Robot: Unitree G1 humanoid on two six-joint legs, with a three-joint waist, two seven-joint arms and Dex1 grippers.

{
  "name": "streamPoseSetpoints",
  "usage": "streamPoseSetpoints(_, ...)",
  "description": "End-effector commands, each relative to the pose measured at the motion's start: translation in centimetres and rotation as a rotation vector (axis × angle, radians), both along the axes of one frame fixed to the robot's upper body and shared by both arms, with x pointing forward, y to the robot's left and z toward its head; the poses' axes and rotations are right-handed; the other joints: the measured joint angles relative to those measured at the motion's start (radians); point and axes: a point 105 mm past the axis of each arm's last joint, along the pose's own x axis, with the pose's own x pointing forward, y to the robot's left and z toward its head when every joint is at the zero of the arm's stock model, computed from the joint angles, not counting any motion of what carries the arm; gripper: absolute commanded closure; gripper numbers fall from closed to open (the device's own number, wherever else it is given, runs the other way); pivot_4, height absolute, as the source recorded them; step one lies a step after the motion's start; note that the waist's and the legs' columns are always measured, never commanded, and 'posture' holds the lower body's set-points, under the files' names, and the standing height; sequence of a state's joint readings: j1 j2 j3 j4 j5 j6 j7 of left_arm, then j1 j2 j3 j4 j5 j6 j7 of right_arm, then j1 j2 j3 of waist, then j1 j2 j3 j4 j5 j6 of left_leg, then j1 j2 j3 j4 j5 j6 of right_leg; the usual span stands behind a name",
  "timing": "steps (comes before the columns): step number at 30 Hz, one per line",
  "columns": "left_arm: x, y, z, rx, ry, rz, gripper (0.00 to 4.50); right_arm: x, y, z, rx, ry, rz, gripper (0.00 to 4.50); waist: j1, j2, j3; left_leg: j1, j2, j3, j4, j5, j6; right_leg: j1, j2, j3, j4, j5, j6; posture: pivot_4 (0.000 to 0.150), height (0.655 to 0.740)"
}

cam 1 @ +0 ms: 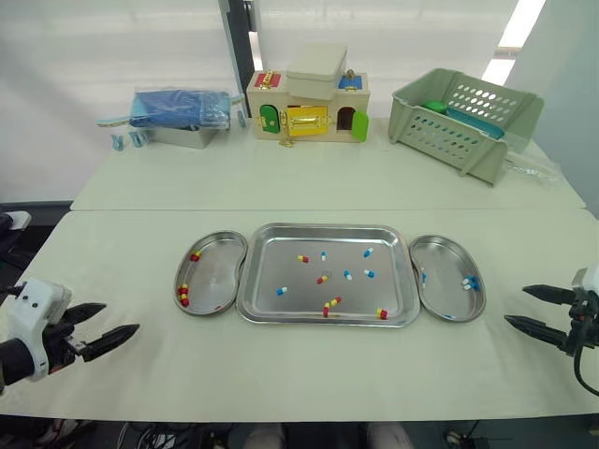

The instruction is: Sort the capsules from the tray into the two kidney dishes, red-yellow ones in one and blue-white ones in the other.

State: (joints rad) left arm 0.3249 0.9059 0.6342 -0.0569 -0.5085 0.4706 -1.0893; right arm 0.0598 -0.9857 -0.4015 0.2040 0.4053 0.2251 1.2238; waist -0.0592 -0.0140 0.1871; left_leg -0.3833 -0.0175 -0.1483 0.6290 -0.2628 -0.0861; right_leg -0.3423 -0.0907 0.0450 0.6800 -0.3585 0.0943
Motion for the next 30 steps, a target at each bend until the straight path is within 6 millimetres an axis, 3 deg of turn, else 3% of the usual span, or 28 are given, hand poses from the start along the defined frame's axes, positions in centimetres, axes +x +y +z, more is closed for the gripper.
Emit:
streamPoseSetpoints(1,-1.1,-2.5,2.1,-0.030,-0.102,-0.092,0.02,0.4,-0.4,1.6,-0.041,-0.031,0.020,0.00,0.001,0.000,0.000,0.000,0.000,0.000,0.000,0.000,0.000,0.000,0.000,0.000,0.000,0.000,0.000,0.150,0.7400)
streamPoseSetpoints(4,-2.2,-4.9,1.9,-0.036,-0.148,-0.159,0.02,0.6,-0.6,1.7,-0.047,-0.023,0.027,0.00,0.003,0.000,-0.001,0.000,0.000,0.001,0.001,0.000,0.000,0.001,0.000,0.000,-0.001,0.000,0.000,0.150,0.7400)
streamPoseSetpoints(10,-5.3,-12.1,0.6,-0.189,-0.306,-0.316,0.02,1.4,-1.0,2.3,-0.069,-0.012,0.045,0.00,0.005,-0.001,-0.001,0.001,0.000,0.003,0.001,0.000,0.000,0.003,-0.001,0.002,-0.002,0.000,0.000,0.150,0.7400)
streamPoseSetpoints(15,-6.1,-15.4,-0.7,-0.278,-0.444,-0.294,0.02,1.6,-1.3,2.6,-0.100,0.012,0.073,0.00,0.013,0.001,-0.002,0.003,0.000,0.003,0.002,0.000,0.000,0.005,-0.001,0.001,-0.002,0.000,0.000,0.150,0.7400)
streamPoseSetpoints(24,-8.4,-16.2,-3.2,-0.260,-0.539,-0.097,0.02,2.3,-1.5,5.7,-0.179,0.008,0.146,0.00,0.009,0.001,-0.003,0.003,0.001,0.010,0.002,-0.001,0.002,0.005,-0.001,0.003,-0.004,0.000,0.001,0.150,0.7400)
streamPoseSetpoints(27,-8.2,-16.2,-3.2,-0.257,-0.556,-0.069,0.02,2.7,-0.3,7.1,-0.169,-0.001,0.206,0.00,0.003,0.002,-0.003,0.003,0.001,0.014,0.002,-0.003,0.004,0.006,-0.001,0.006,-0.008,0.002,0.003,0.150,0.7400)
streamPoseSetpoints(30,-8.1,-16.1,-3.2,-0.245,-0.565,-0.060,0.02,3.2,2.5,8.6,-0.144,-0.020,0.311,0.00,0.002,0.004,-0.004,0.002,0.001,0.014,0.002,-0.003,0.004,0.006,-0.001,0.007,-0.009,0.002,0.004,0.150,0.7400)
